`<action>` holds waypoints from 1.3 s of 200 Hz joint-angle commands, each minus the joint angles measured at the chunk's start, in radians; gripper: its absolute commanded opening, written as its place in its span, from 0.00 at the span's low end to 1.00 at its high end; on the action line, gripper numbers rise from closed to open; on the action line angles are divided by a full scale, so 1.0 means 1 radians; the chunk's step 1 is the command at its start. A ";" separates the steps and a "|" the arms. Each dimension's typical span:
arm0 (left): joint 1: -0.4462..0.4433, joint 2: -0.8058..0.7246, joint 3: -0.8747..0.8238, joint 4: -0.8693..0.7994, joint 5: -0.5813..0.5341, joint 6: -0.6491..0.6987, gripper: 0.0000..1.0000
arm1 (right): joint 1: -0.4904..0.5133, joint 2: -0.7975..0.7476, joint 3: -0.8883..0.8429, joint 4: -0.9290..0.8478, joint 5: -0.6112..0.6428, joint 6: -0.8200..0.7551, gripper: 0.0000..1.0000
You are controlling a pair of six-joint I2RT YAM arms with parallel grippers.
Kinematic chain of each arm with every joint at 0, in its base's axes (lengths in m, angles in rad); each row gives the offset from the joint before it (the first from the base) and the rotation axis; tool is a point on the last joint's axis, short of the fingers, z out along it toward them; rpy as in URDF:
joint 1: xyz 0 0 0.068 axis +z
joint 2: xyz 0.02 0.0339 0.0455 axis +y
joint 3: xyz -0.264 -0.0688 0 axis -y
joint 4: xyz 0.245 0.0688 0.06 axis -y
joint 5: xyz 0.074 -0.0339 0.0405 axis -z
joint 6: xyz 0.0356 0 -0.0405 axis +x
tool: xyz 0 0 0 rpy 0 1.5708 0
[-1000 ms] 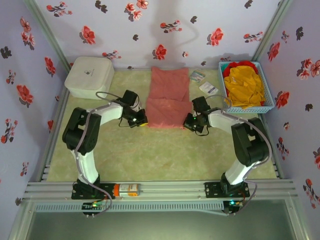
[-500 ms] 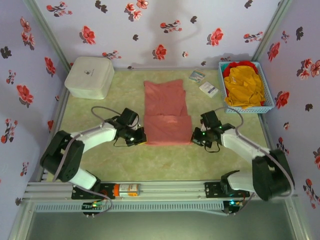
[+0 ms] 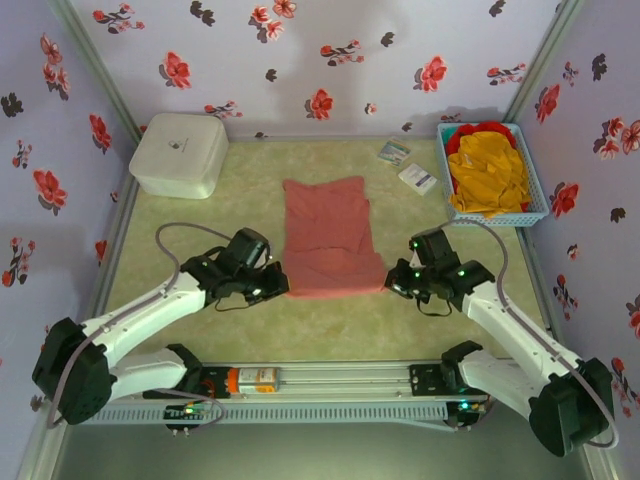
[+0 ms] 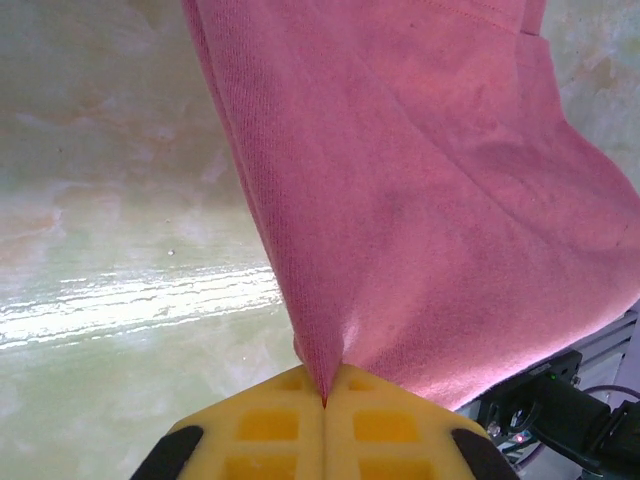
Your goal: Fold and stack the t-shirts
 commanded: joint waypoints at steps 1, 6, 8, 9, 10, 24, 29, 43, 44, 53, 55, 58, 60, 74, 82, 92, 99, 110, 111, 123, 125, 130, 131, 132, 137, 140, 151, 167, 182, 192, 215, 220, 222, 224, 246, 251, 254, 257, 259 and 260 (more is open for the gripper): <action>0.016 0.015 0.083 -0.100 -0.027 0.004 0.00 | 0.004 0.031 0.101 -0.030 0.008 0.013 0.00; 0.024 0.020 0.099 -0.109 -0.022 0.012 0.00 | 0.003 0.043 0.120 -0.030 0.007 0.013 0.00; 0.026 0.025 0.106 -0.113 -0.019 0.013 0.00 | 0.003 0.048 0.128 -0.031 0.007 0.011 0.00; 0.028 0.027 0.109 -0.114 -0.017 0.015 0.00 | 0.002 0.050 0.132 -0.032 0.007 0.011 0.00; 0.029 0.028 0.112 -0.116 -0.016 0.015 0.00 | 0.002 0.052 0.136 -0.032 0.007 0.010 0.00; 0.057 0.045 0.144 -0.124 0.013 0.020 0.00 | 0.001 0.090 0.196 -0.042 0.007 0.000 0.00; 0.066 0.051 0.155 -0.122 0.023 0.020 0.00 | 0.001 0.104 0.221 -0.047 0.004 -0.004 0.00; 0.090 0.069 0.196 -0.125 0.047 0.031 0.00 | -0.002 0.151 0.280 -0.063 -0.002 -0.020 0.00; 0.092 0.071 0.199 -0.125 0.048 0.033 0.00 | -0.002 0.153 0.284 -0.064 -0.002 -0.022 0.00; 0.107 0.089 0.235 -0.141 0.058 0.049 0.00 | -0.008 0.180 0.317 -0.071 -0.004 -0.030 0.00; 0.111 0.096 0.244 -0.146 0.058 0.053 0.00 | -0.008 0.183 0.320 -0.071 -0.004 -0.031 0.00; 0.116 0.102 0.254 -0.154 0.061 0.058 0.00 | -0.011 0.190 0.329 -0.073 -0.004 -0.034 0.00; 0.119 0.106 0.263 -0.159 0.061 0.062 0.00 | -0.012 0.195 0.335 -0.073 -0.004 -0.035 0.00; 0.141 0.134 0.310 -0.179 0.072 0.082 0.00 | -0.029 0.225 0.373 -0.073 -0.007 -0.042 0.00; 0.155 0.149 0.331 -0.180 0.080 0.092 0.00 | -0.043 0.242 0.392 -0.071 -0.015 -0.045 0.00; 0.172 0.166 0.350 -0.182 0.097 0.101 0.00 | -0.060 0.264 0.411 -0.067 -0.030 -0.048 0.00; 0.185 0.180 0.365 -0.183 0.106 0.107 0.00 | -0.072 0.280 0.420 -0.063 -0.041 -0.049 0.00; 0.202 0.200 0.383 -0.183 0.120 0.115 0.00 | -0.089 0.304 0.434 -0.053 -0.061 -0.052 0.00; 0.204 0.202 0.386 -0.182 0.121 0.115 0.00 | -0.090 0.306 0.435 -0.052 -0.062 -0.052 0.00; 0.217 0.225 0.407 -0.182 0.130 0.124 0.00 | -0.104 0.332 0.450 -0.043 -0.076 -0.055 0.00; 0.221 0.229 0.410 -0.181 0.133 0.126 0.00 | -0.106 0.337 0.453 -0.042 -0.079 -0.054 0.00; 0.224 0.239 0.419 -0.180 0.135 0.129 0.00 | -0.109 0.346 0.461 -0.039 -0.084 -0.057 0.00; 0.225 0.241 0.421 -0.180 0.136 0.130 0.00 | -0.111 0.350 0.462 -0.038 -0.085 -0.058 0.00; 0.226 0.243 0.422 -0.180 0.137 0.130 0.00 | -0.112 0.351 0.463 -0.037 -0.086 -0.058 0.00; 0.231 0.254 0.431 -0.180 0.141 0.134 0.00 | -0.114 0.361 0.470 -0.038 -0.091 -0.059 0.00; 0.234 0.259 0.435 -0.179 0.144 0.135 0.00 | -0.118 0.367 0.475 -0.038 -0.093 -0.060 0.00; 0.241 0.278 0.448 -0.174 0.149 0.141 0.00 | -0.124 0.387 0.486 -0.033 -0.104 -0.061 0.00; 0.253 0.302 0.464 -0.165 0.156 0.147 0.00 | -0.135 0.412 0.490 -0.016 -0.122 -0.058 0.00; 0.266 0.321 0.483 -0.164 0.164 0.157 0.00 | -0.146 0.433 0.493 -0.002 -0.134 -0.058 0.00; 0.276 0.332 0.497 -0.165 0.164 0.162 0.00 | -0.155 0.447 0.499 0.004 -0.140 -0.058 0.00; 0.297 0.364 0.541 -0.173 0.168 0.181 0.00 | -0.169 0.479 0.538 -0.002 -0.144 -0.070 0.00; 0.301 0.375 0.552 -0.175 0.171 0.185 0.00 | -0.172 0.486 0.548 -0.005 -0.146 -0.074 0.00; 0.302 0.379 0.555 -0.174 0.172 0.187 0.00 | -0.173 0.490 0.551 -0.007 -0.147 -0.076 0.00; 0.304 0.382 0.558 -0.174 0.174 0.188 0.00 | -0.175 0.494 0.555 -0.009 -0.148 -0.077 0.00; 0.318 0.433 0.585 -0.170 0.189 0.200 0.00 | -0.186 0.535 0.587 -0.011 -0.156 -0.091 0.00; 0.322 0.444 0.591 -0.167 0.193 0.202 0.00 | -0.189 0.544 0.592 -0.009 -0.158 -0.092 0.00; 0.325 0.449 0.593 -0.165 0.194 0.204 0.00 | -0.192 0.549 0.596 -0.008 -0.159 -0.093 0.00; 0.328 0.455 0.598 -0.165 0.195 0.207 0.00 | -0.194 0.555 0.598 -0.005 -0.162 -0.094 0.00; 0.329 0.459 0.601 -0.165 0.195 0.208 0.00 | -0.195 0.559 0.600 -0.004 -0.163 -0.095 0.00; 0.331 0.461 0.602 -0.165 0.194 0.209 0.00 | -0.196 0.562 0.602 -0.003 -0.164 -0.095 0.00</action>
